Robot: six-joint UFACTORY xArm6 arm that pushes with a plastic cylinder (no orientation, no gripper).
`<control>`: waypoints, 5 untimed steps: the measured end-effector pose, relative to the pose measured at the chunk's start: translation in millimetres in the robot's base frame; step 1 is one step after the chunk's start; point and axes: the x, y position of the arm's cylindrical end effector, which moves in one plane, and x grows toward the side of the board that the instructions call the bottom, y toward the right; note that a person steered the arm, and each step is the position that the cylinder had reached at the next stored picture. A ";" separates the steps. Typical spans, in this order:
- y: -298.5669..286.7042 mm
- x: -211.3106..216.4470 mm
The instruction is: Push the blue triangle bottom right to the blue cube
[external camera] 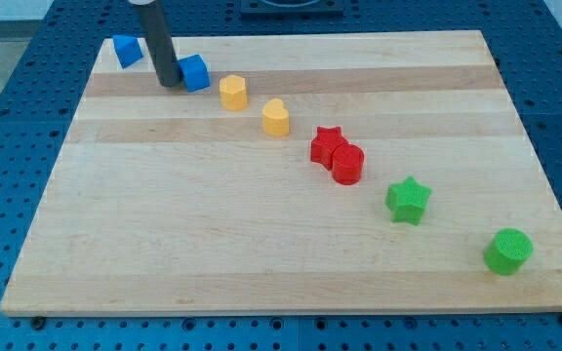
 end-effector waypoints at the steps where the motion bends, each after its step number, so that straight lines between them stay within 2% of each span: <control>1: 37.3 -0.2; 2: 69.1 -15.3; 3: 75.4 -27.4; 5: -19.8 -24.2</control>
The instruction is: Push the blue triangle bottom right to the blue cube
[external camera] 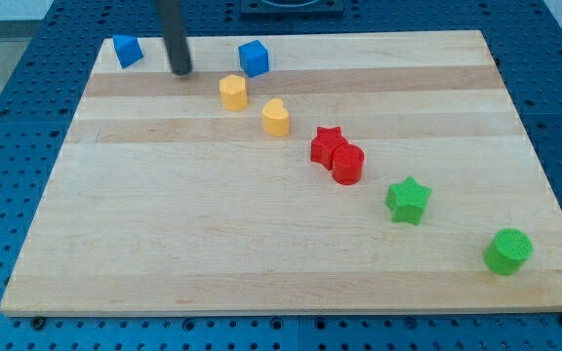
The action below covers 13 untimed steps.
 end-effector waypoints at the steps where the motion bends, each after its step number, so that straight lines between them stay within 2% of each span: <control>1: -52.1 8.2; 2: -103.6 9.3; 5: -117.3 2.2; 7: -117.0 -75.0; 10: -111.1 -58.6; 13: -56.7 -55.4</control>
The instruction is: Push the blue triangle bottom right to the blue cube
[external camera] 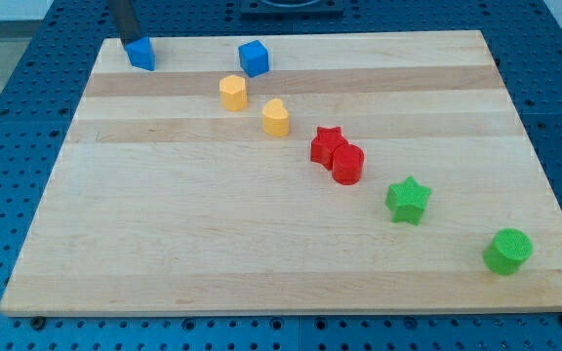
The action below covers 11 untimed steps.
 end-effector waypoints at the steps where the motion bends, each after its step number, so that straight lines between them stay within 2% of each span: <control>1: -3.7 1.1; 4: 5.3 21.7; 8: 34.7 70.4; 11: 172.0 70.3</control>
